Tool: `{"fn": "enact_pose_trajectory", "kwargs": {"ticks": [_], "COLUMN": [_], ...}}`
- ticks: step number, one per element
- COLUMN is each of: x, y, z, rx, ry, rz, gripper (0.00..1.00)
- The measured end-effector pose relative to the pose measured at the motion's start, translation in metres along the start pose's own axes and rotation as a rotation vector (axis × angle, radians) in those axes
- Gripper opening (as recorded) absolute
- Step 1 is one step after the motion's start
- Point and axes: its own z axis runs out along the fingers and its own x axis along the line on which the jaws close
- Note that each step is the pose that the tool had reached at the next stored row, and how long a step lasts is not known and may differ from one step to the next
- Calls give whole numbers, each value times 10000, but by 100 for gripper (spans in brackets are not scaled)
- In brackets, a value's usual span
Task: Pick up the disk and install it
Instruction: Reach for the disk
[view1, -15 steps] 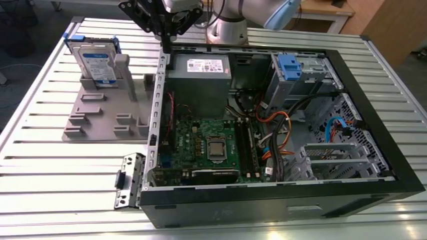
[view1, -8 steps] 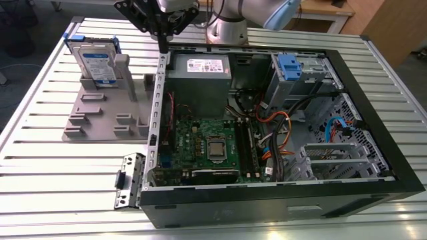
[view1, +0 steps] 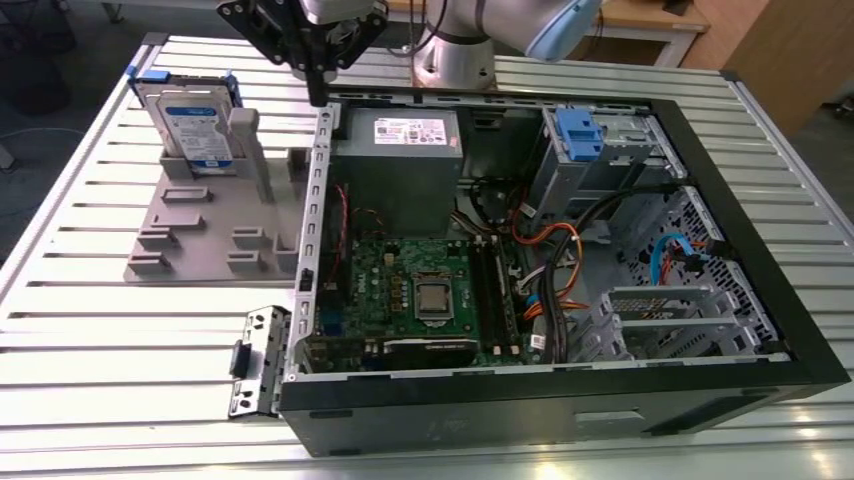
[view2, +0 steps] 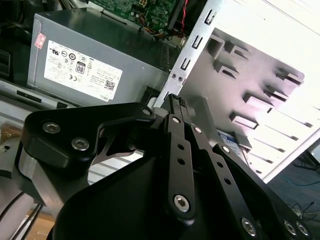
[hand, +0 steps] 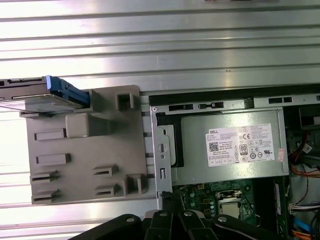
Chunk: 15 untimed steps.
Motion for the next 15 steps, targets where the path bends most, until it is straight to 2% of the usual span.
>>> {"fn": "enact_pose_trajectory", "kwargs": {"ticks": [15], "x": [199], "y": [-15], "z": [-4], "rx": [0], "ry": [0], "rz": [0], "gripper": [10]}}
